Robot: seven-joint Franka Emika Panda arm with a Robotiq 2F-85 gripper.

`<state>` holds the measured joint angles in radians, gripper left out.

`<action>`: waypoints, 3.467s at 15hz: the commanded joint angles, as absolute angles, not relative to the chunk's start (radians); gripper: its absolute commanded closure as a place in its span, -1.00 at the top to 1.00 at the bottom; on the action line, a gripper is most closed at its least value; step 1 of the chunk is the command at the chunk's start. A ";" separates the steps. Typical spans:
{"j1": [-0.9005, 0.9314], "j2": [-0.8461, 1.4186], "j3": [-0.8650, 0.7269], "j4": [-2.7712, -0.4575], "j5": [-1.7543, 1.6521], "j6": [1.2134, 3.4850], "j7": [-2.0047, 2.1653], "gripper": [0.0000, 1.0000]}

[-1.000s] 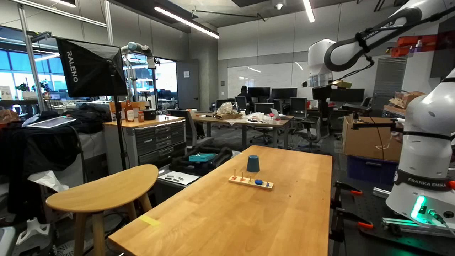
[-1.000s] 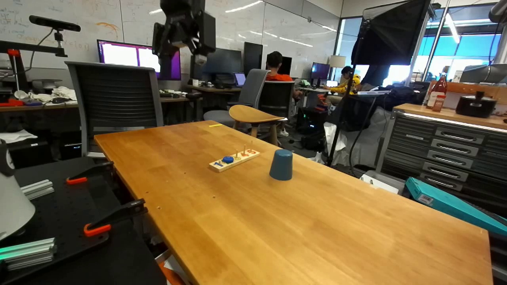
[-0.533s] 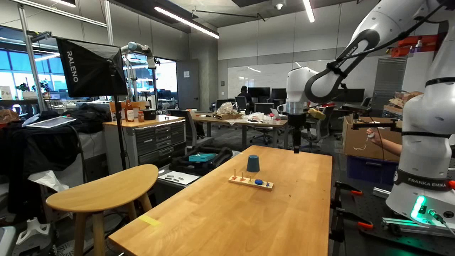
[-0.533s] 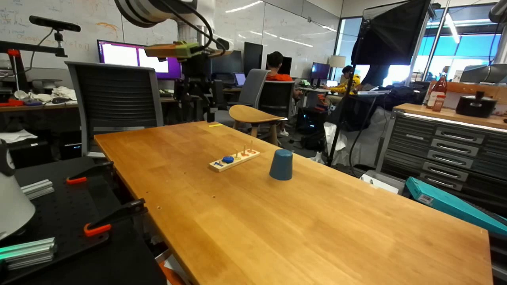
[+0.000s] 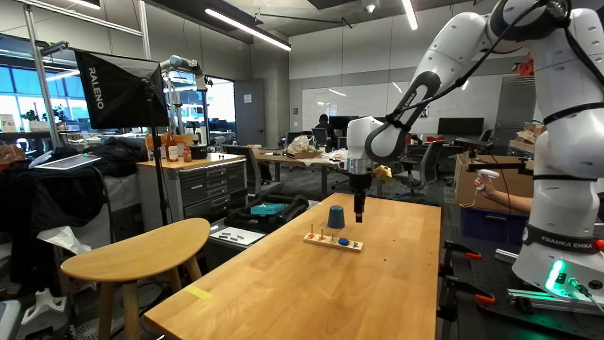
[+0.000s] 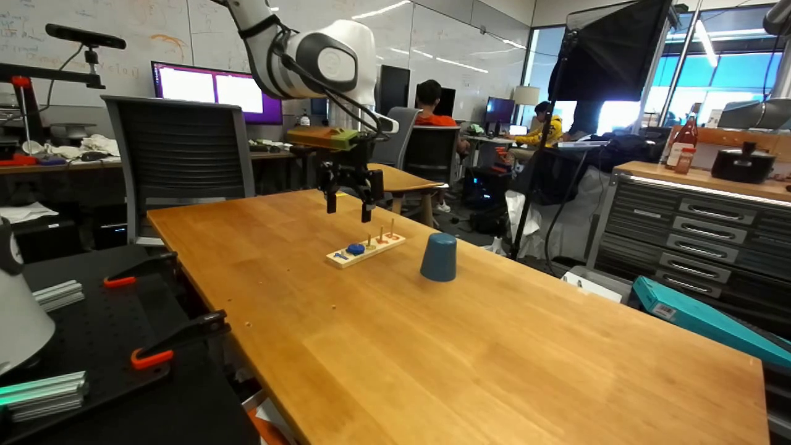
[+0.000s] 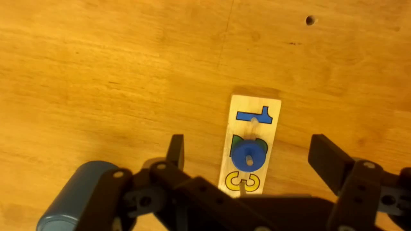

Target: Put the blue disk on the table

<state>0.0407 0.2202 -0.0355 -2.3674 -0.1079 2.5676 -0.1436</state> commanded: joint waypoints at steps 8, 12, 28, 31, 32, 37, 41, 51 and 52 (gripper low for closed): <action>0.038 0.507 -0.009 -2.133 -0.109 2.596 -0.088 1.00; 0.046 0.530 -0.006 -2.125 -0.115 2.609 -0.078 1.00; 0.068 0.534 -0.014 -2.133 -0.131 2.668 -0.062 -0.63; 0.058 0.478 0.005 -2.153 -0.113 2.635 -0.077 -0.63; 0.058 0.453 0.008 -2.163 -0.112 2.631 -0.079 -0.63; 0.035 0.379 -0.021 -2.129 -0.120 2.565 -0.081 -0.63; 0.007 0.420 -0.057 -2.130 -0.131 2.564 -0.062 -0.63; -0.017 0.497 -0.053 -2.144 -0.110 2.560 -0.068 0.37; -0.020 0.450 -0.035 -2.151 -0.098 2.537 -0.084 0.51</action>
